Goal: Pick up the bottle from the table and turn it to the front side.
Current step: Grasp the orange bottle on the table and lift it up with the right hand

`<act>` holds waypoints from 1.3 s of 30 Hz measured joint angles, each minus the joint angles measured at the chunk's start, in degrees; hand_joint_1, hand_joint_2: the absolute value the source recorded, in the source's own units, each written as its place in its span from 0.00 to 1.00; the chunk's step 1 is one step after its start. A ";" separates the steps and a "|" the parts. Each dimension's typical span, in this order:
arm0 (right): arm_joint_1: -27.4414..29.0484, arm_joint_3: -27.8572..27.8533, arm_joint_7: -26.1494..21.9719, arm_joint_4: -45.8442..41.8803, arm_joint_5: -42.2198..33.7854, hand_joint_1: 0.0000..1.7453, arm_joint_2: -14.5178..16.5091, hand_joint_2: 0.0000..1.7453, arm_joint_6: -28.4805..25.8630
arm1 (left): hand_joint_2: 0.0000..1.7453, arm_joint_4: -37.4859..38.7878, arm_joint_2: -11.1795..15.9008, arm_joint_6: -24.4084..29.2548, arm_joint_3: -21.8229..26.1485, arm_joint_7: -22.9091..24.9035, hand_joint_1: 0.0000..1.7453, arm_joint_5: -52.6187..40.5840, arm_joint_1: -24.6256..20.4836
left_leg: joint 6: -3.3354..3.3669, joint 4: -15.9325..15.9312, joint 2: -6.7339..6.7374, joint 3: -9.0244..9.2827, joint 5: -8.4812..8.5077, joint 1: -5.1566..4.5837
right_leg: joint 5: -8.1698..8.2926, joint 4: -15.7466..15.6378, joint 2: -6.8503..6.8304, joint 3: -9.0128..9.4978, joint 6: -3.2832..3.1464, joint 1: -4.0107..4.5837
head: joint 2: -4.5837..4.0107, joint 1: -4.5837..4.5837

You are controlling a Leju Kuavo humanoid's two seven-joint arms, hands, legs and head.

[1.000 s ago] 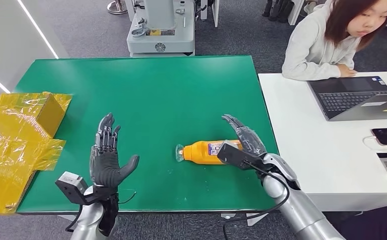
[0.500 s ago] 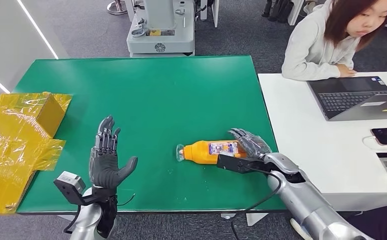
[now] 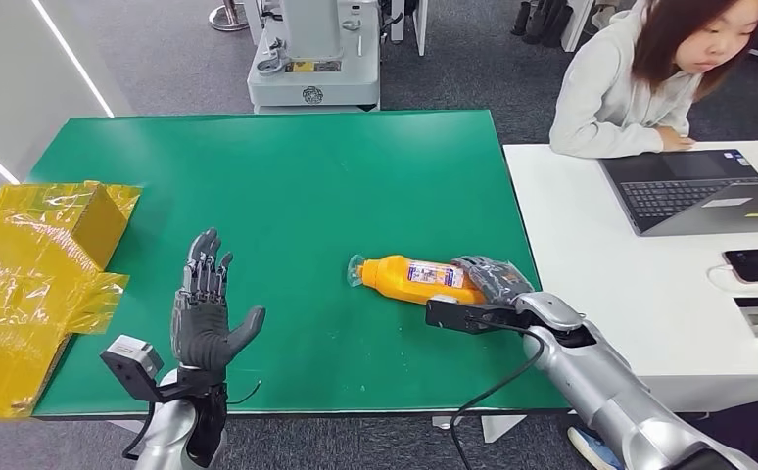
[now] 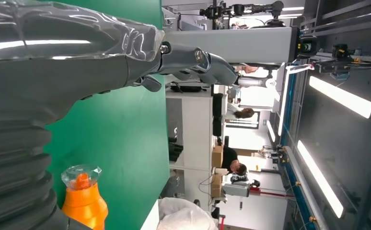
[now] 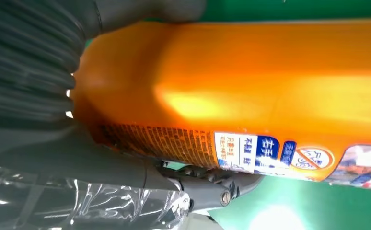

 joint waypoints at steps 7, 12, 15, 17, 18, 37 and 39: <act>0.57 -0.28 -1.65 0.51 -1.75 1.00 0.00 1.00 -1.28 | 1.00 0.20 -0.20 -0.03 0.23 0.23 0.00 0.04 0.00 | 0.02 0.01 -0.01 0.03 0.03 0.00 | 0.02 0.00 -0.01 0.05 0.03 0.00 | 0.00 0.01; 1.64 -1.61 -4.04 0.44 -4.57 1.00 0.17 1.00 -1.67 | 1.00 0.21 -0.21 -0.04 0.36 0.23 0.00 0.14 0.07 | 0.02 0.01 -0.01 0.04 0.03 0.01 | 0.02 -0.01 -0.01 0.06 0.03 0.01 | 0.00 0.01; 2.80 -2.96 -6.46 0.19 -7.16 1.00 0.69 1.00 -2.46 | 1.00 0.21 -0.22 -0.03 0.42 0.23 0.00 0.21 0.25 | 0.02 0.01 0.00 0.04 0.03 0.01 | 0.02 -0.01 -0.01 0.08 0.03 0.01 | 0.00 0.01; 3.72 -3.98 -8.47 -0.14 -9.54 1.00 1.23 1.00 -2.58 | 1.00 0.21 -0.22 -0.03 0.44 0.22 0.00 0.23 0.41 | 0.02 0.00 0.01 0.06 0.03 0.01 | 0.02 -0.01 0.00 0.09 0.03 0.01 | 0.00 0.01; 4.30 -4.69 -9.87 -0.38 -11.59 1.00 1.64 1.00 -2.09 | 1.00 0.21 -0.23 -0.01 0.45 0.21 0.00 0.23 0.48 | 0.02 0.00 0.02 0.07 0.03 0.02 | 0.02 -0.01 0.01 0.09 0.03 0.02 | 0.00 0.01; 26.94 -19.97 -23.87 -24.55 -34.19 0.99 11.68 1.00 -16.16 | 1.00 3.75 -1.33 -3.73 0.44 3.04 0.00 1.95 -3.70 | -0.02 -0.03 -0.12 -0.32 0.08 -0.01 | 0.02 0.00 -0.11 -0.27 0.03 -0.01 | 0.00 0.01; 26.83 -20.10 -24.46 -25.27 -33.98 1.00 12.17 1.00 -16.38 | 1.00 4.63 -1.42 -5.91 0.37 4.42 0.00 2.85 -5.56 | -0.03 -0.03 -0.12 -0.32 0.12 -0.01 | 0.03 0.01 -0.11 -0.27 0.02 0.00 | 0.00 0.01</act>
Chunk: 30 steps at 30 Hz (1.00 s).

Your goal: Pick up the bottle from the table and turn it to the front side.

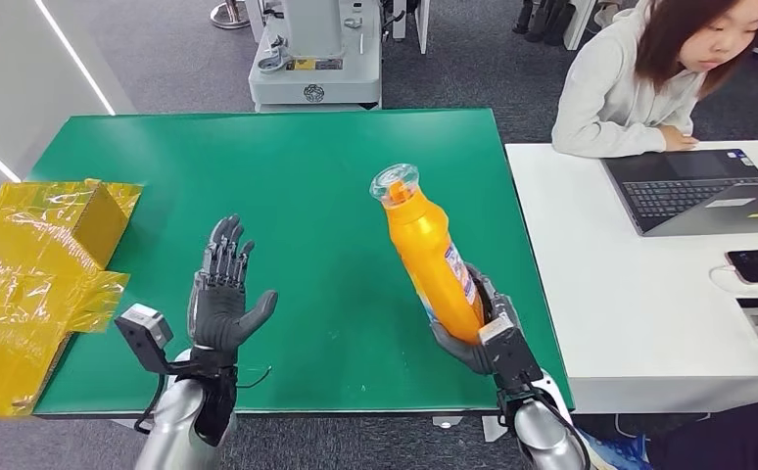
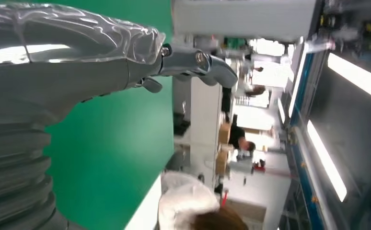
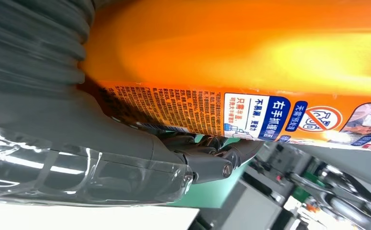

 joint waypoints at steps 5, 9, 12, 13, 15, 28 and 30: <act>-2.83 0.19 -0.61 -0.17 0.65 1.00 1.86 1.00 0.14 | 1.00 2.64 -0.32 -4.52 -0.51 4.22 0.00 2.58 -7.26 | -0.02 0.00 0.00 -0.01 0.12 0.01 | 0.10 0.04 0.00 -0.03 -0.04 0.01 | 0.00 -0.02; -6.91 1.33 -0.54 0.72 1.70 1.00 3.52 1.00 0.06 | 1.00 5.58 -0.40 -6.10 -1.34 7.14 0.00 4.80 -13.92 | -0.08 -0.01 0.01 -0.04 0.21 0.01 | 0.17 0.07 0.01 -0.07 -0.06 0.01 | 0.00 -0.02; -9.26 2.35 -0.20 1.37 2.32 1.00 4.55 1.00 -0.09 | 1.00 7.31 -0.42 -6.41 -1.86 8.03 0.00 5.58 -17.28 | -0.09 -0.01 0.01 -0.04 0.22 0.01 | 0.18 0.07 0.02 -0.08 -0.05 0.01 | 0.00 -0.02; -9.89 2.74 0.01 1.59 2.56 1.00 4.80 1.00 -0.08 | 1.00 7.82 -0.43 -6.68 -2.02 8.28 0.00 5.89 -18.09 | -0.09 -0.01 0.00 -0.06 0.22 0.01 | 0.18 0.07 0.02 -0.09 -0.05 0.01 | 0.00 -0.01; -11.36 3.68 0.79 2.28 3.21 1.00 5.28 1.00 -0.01 | 1.00 8.98 -0.43 -7.61 -2.54 9.03 0.00 6.63 -19.73 | -0.09 -0.01 0.00 -0.09 0.22 0.01 | 0.18 0.08 0.02 -0.12 -0.05 0.01 | 0.00 -0.01; -19.19 5.93 2.91 14.85 5.02 1.00 6.41 1.00 0.59 | 1.00 17.07 -0.12 -12.46 -6.25 11.34 0.00 8.52 -28.47 | -0.08 0.03 -0.01 -0.14 0.25 0.00 | 0.22 0.07 0.00 -0.15 -0.03 0.00 | 0.00 -0.01; -19.37 5.85 2.91 15.63 5.57 1.00 6.41 1.00 0.52 | 1.00 18.13 0.02 -12.99 -6.44 11.26 0.00 8.60 -28.89 | -0.08 0.03 -0.01 -0.14 0.24 0.00 | 0.22 0.07 0.01 -0.16 -0.03 0.00 | 0.00 -0.01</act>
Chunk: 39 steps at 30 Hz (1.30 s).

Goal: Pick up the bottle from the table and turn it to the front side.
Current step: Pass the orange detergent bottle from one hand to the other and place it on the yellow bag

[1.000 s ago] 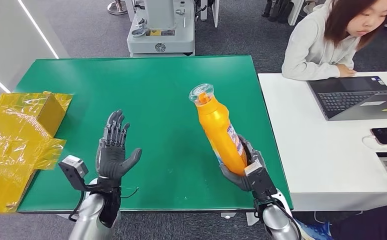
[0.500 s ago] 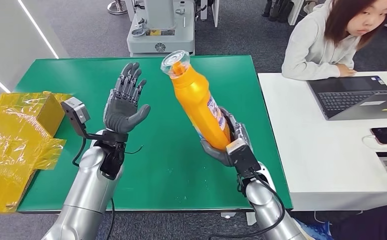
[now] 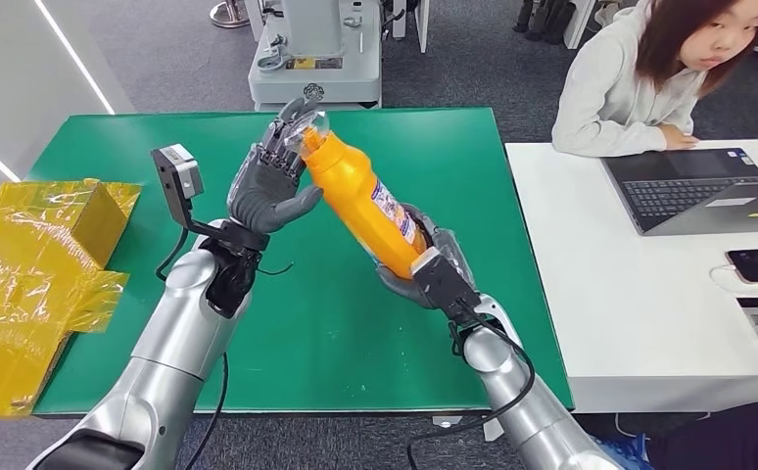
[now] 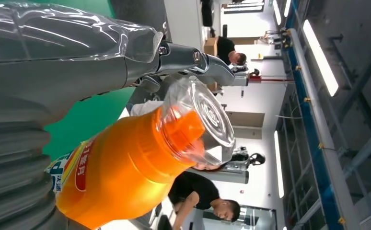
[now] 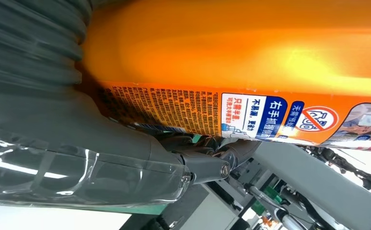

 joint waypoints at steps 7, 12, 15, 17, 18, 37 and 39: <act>-0.35 -0.91 1.46 0.28 2.06 1.00 -0.02 1.00 0.42 | 1.00 2.18 0.98 -0.62 -0.62 0.33 0.00 -0.09 -0.75 | 0.00 -0.02 0.01 -0.02 0.00 0.00 | 0.00 0.01 0.01 -0.04 0.00 0.00 | 0.00 -0.01; -0.69 -0.88 1.01 -0.15 6.04 1.00 0.13 1.00 -0.30 | 1.00 3.65 1.58 0.81 -0.81 0.14 0.00 -1.00 -1.19 | 0.00 -0.02 0.01 -0.03 0.01 0.00 | 0.00 0.03 0.01 -0.04 -0.01 0.00 | 0.00 -0.01; -0.69 -0.24 1.35 -1.47 9.10 1.00 0.33 1.00 -1.28 | 1.00 4.74 2.05 1.15 -0.82 0.11 0.00 -0.71 -1.48 | -0.01 -0.02 0.01 -0.04 0.01 0.00 | 0.00 0.03 0.01 -0.04 -0.01 0.00 | 0.00 -0.01; -0.69 0.49 2.29 -2.19 10.84 1.00 0.38 1.00 -1.76 | 1.00 5.40 2.32 0.84 -0.82 0.15 0.00 -0.46 -1.74 | -0.01 -0.02 0.00 -0.04 0.01 0.01 | 0.00 0.03 0.00 -0.04 -0.01 0.01 | 0.00 -0.01; -0.69 0.80 2.85 -2.36 11.56 1.00 0.43 1.00 -1.98 | 1.00 5.71 2.43 0.63 -0.82 0.16 0.00 -0.45 -1.94 | -0.01 -0.02 0.00 -0.04 0.01 0.01 | 0.00 0.03 0.00 -0.04 -0.01 0.01 | 0.00 -0.01; -3.32 1.87 5.05 4.50 15.13 1.00 1.95 1.00 -3.11 | 1.00 6.70 1.21 -4.68 -1.14 5.02 0.00 3.99 -4.81 | -0.01 0.00 0.00 -0.05 0.01 0.00 | 0.00 0.02 0.00 -0.07 -0.01 0.00 | 0.00 0.00; -3.43 1.69 4.84 5.49 15.38 1.00 1.95 1.00 -4.03 | 1.00 6.70 1.10 -5.36 -1.24 5.68 0.25 4.90 -4.96 | -0.01 0.00 0.00 -0.05 0.01 0.00 | 0.00 0.02 0.01 -0.07 -0.01 0.00 | 0.00 0.00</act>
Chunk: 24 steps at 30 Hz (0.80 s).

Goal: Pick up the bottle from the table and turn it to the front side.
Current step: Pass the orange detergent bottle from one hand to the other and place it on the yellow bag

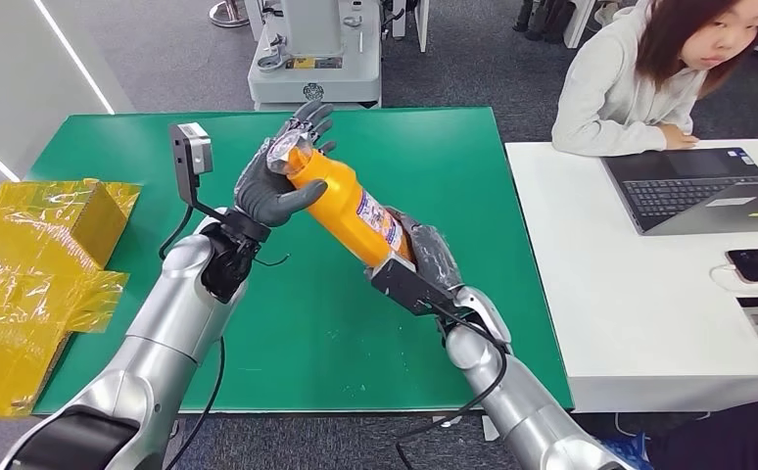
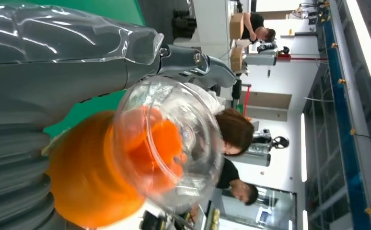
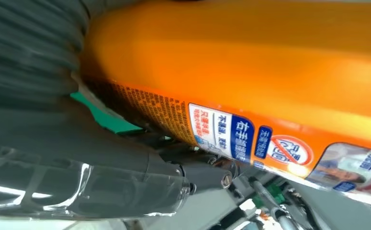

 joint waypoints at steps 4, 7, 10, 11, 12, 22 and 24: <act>-0.08 -0.90 -0.63 1.21 0.23 1.00 0.00 1.00 -1.84 | 1.00 0.01 -0.13 -0.59 -1.14 0.48 0.96 1.00 -0.29 | 0.00 0.01 0.00 0.00 0.00 0.00 | 0.00 0.00 0.00 0.00 0.00 0.00 | 0.00 0.00; -0.02 -1.77 -0.66 1.34 0.19 1.00 0.00 1.00 -2.94 | 1.00 0.02 -0.34 -0.09 -2.23 -0.01 0.93 1.05 -0.32 | 0.00 0.01 0.00 0.00 0.00 0.00 | 0.00 -0.01 0.00 0.00 0.00 0.00 | 0.00 -0.01; 0.23 -2.80 -0.75 1.28 -0.22 1.00 0.00 1.00 -3.97 | 1.00 0.02 -0.49 0.07 -3.12 -0.14 0.86 1.13 -0.31 | 0.00 0.01 0.00 0.00 0.00 0.00 | 0.00 0.00 0.00 0.00 0.00 0.00 | 0.00 0.00; 0.38 -3.07 -0.80 1.18 -0.48 1.00 0.00 1.00 -4.21 | 1.00 0.02 -0.50 0.06 -3.37 -0.14 0.83 1.22 -0.32 | 0.00 0.01 0.00 0.00 0.00 0.00 | 0.00 0.00 0.01 0.00 0.00 0.00 | 0.00 0.00; 0.56 -3.27 -0.86 1.02 -0.75 1.00 0.00 1.00 -4.42 | 1.00 0.02 -0.51 0.05 -3.61 -0.14 0.72 1.33 -0.32 | 0.00 0.01 0.00 0.00 0.00 0.00 | 0.00 0.00 0.01 -0.01 0.00 0.00 | 0.00 -0.01; 2.06 -5.49 -1.18 -1.84 -3.53 1.00 0.25 1.00 -7.31 | 1.00 0.10 -1.57 -0.37 -5.36 0.49 1.00 3.67 -0.15 | 0.00 0.01 -0.01 -0.03 0.00 0.00 | 0.00 0.00 -0.01 -0.01 0.00 0.00 | 0.00 0.00; 2.28 -5.85 -1.29 -2.25 -3.84 1.00 0.33 1.00 -7.77 | 1.00 0.20 -1.92 -0.38 -5.61 0.30 1.00 4.20 -0.14 | 0.00 0.01 -0.01 -0.04 0.00 0.00 | 0.00 -0.01 -0.01 -0.01 0.01 0.00 | 0.00 0.00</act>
